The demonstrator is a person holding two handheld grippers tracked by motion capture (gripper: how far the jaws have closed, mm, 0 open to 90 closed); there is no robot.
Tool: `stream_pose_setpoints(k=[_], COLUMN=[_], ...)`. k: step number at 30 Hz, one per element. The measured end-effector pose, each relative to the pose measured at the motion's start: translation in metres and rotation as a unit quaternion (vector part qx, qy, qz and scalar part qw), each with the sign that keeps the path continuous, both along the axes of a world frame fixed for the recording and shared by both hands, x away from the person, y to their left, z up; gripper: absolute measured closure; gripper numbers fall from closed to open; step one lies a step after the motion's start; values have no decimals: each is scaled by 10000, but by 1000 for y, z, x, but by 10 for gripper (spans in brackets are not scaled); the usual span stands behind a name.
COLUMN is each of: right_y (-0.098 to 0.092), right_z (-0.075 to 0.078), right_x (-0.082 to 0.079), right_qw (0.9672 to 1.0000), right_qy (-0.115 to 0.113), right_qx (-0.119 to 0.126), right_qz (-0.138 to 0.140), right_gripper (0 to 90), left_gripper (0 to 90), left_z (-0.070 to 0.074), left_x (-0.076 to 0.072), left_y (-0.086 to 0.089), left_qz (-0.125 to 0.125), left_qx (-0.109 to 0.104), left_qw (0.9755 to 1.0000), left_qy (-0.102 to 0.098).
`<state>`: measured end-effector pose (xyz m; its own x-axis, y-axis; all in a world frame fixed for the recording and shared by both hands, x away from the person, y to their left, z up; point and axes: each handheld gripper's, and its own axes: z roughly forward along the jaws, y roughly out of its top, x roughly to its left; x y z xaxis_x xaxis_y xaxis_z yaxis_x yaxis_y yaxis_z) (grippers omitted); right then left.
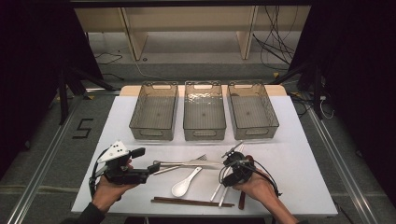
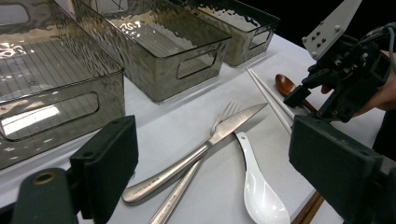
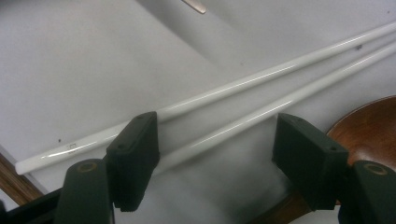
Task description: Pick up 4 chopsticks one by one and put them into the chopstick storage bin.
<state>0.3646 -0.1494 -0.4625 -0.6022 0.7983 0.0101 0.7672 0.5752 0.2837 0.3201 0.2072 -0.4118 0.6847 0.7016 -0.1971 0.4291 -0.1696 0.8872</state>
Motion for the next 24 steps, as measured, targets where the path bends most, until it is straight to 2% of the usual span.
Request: stream_pose_setpoints(k=[9,14,24], right_y=[0,0,1], right_z=[-1,0,1], right_x=[-1,-2,-3], right_qw=[10000,10000,9999], right_qy=[-1,-57,-88], right_qx=[69,-59,-62], right_qz=[-15,-18,10], right_gripper=[340,404,469], left_gripper=[154,153,154], left_z=[0,0,0], left_x=[0,0,0], left_y=[0,0,0], left_qz=[-19,-16,-13], left_qx=[42,43,51], left_qw=[10000,10000,10000], left_qy=[-3,-5,-5])
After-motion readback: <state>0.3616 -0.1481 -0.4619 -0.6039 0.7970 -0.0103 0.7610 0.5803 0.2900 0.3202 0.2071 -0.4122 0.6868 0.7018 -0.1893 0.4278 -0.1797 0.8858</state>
